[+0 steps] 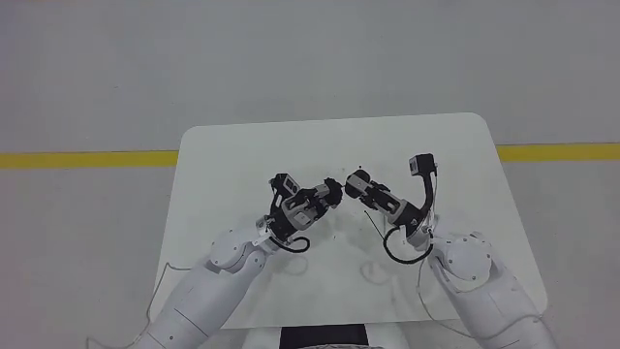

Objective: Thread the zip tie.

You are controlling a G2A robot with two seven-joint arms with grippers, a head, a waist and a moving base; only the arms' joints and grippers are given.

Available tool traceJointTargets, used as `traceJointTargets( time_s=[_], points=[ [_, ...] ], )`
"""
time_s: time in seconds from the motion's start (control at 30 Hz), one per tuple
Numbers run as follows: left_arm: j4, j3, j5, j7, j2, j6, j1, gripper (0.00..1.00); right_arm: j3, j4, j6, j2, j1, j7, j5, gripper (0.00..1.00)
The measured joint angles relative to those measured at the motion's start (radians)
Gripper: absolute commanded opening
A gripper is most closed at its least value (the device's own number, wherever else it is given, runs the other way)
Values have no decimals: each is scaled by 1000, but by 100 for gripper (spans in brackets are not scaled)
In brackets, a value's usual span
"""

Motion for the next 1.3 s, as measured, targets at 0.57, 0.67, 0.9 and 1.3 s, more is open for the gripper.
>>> traceJointTargets(
  time_s=[0.57,0.67,0.9,1.3],
  points=[
    [-25,-81,262,-125,35,-53,14,0,168,115,0,10,1,354,216,100],
    [-36,-101,334,-140,41,-53,19,0,165,155,13,13,14,448,267,100],
    [-38,-105,369,-137,43,-53,20,0,163,156,13,13,14,445,265,100],
    [-76,-112,677,-10,59,-53,29,0,161,229,62,17,45,440,297,100]
  ],
)
